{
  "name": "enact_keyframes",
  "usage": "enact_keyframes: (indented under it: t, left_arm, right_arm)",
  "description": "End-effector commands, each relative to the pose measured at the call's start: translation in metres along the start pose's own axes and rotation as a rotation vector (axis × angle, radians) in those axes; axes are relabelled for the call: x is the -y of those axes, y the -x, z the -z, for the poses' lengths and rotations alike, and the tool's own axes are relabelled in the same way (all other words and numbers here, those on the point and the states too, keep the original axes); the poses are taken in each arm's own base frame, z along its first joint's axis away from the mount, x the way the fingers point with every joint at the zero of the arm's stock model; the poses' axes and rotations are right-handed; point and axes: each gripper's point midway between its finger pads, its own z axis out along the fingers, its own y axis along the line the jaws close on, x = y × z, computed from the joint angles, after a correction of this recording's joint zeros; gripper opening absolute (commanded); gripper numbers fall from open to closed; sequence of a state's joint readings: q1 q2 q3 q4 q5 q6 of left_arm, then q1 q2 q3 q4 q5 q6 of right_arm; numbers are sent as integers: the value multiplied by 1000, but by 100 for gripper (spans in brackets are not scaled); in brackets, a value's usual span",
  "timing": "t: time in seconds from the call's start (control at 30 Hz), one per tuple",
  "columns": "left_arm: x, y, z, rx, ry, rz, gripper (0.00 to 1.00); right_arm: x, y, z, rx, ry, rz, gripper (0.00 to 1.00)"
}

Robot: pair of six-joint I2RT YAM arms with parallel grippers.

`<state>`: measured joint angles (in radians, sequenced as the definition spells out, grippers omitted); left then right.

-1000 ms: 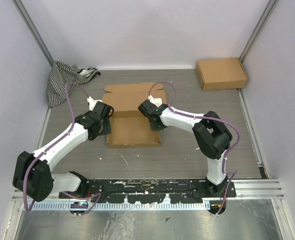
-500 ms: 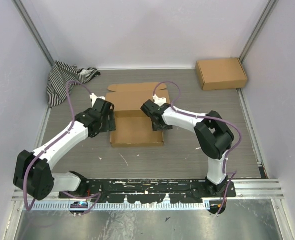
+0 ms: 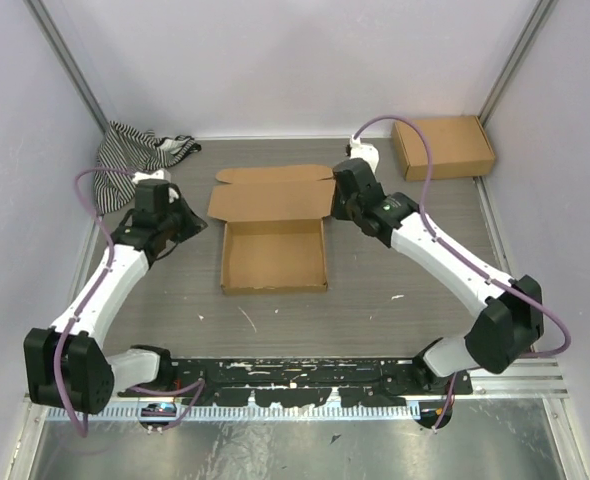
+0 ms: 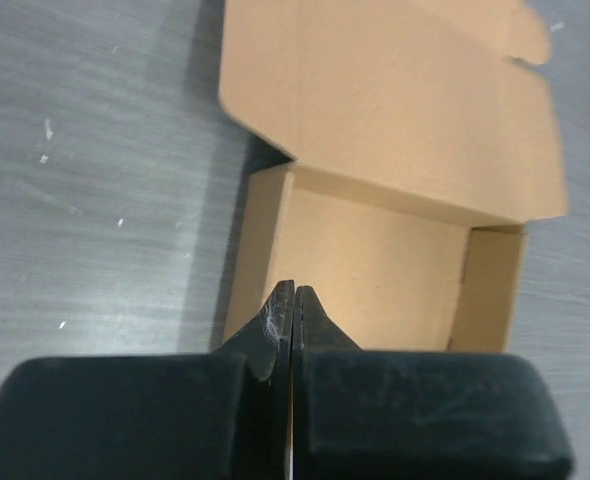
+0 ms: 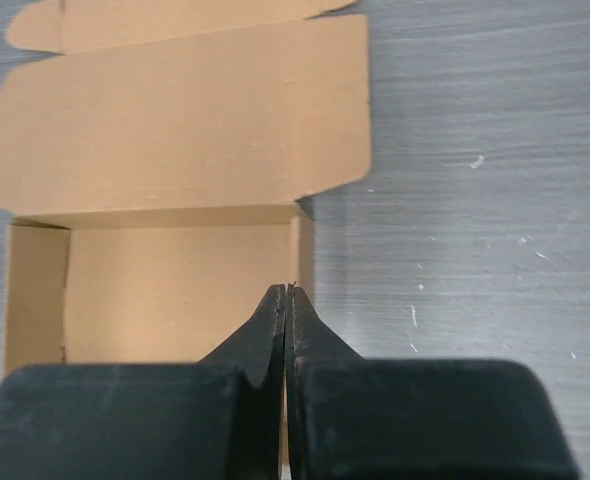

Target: Fold the paper box

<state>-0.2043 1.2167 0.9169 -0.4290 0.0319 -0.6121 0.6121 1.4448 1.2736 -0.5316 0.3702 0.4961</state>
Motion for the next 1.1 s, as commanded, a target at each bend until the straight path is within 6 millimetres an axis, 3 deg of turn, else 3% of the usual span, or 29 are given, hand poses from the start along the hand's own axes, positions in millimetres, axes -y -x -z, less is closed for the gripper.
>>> enact_keyframes:
  t: [0.0, 0.03, 0.07, 0.13, 0.17, 0.2, 0.23, 0.43, 0.57, 0.6, 0.63, 0.83, 1.07]
  left_arm:
    - [45, 28, 13, 67, -273, 82, 0]
    - [38, 31, 9, 66, -219, 77, 4]
    - [23, 25, 3, 24, -129, 65, 15]
    - [3, 28, -9, -14, -3, 27, 50]
    - [-2, 29, -16, -31, 23, 25, 63]
    - [-4, 32, -22, -47, 23, 39, 72]
    - [-7, 31, -31, -73, 19, 66, 75]
    - [-26, 50, -73, -87, 83, 179, 76]
    - [-30, 56, -103, -129, 117, 179, 76]
    - [-28, 58, -111, -139, 112, 180, 75]
    - [-26, 59, -117, -150, 103, 180, 75]
    - [-26, 62, -143, -168, 98, 179, 73]
    - [-21, 57, -160, -191, 56, 198, 70]
  right_arm:
    - [-20, 12, -19, -33, 100, 22, 1]
    - [-21, 6, -27, -76, 109, 28, 6]
    - [-19, 1, -38, -123, 117, 24, 18]
    - [-16, 0, -50, -170, 158, -4, 35]
    - [-12, 3, -56, -182, 173, -24, 41]
    - [-8, 6, -61, -188, 193, -49, 45]
    - [-4, 8, -66, -201, 219, -82, 50]
    - [26, 15, -93, -246, 308, -210, 67]
    - [28, 14, -117, -293, 348, -239, 72]
    - [28, 10, -125, -309, 348, -243, 80]
    - [28, 10, -131, -314, 350, -244, 81]
    - [31, 1, -160, -345, 335, -258, 80]
    - [23, -4, -173, -366, 387, -259, 72]
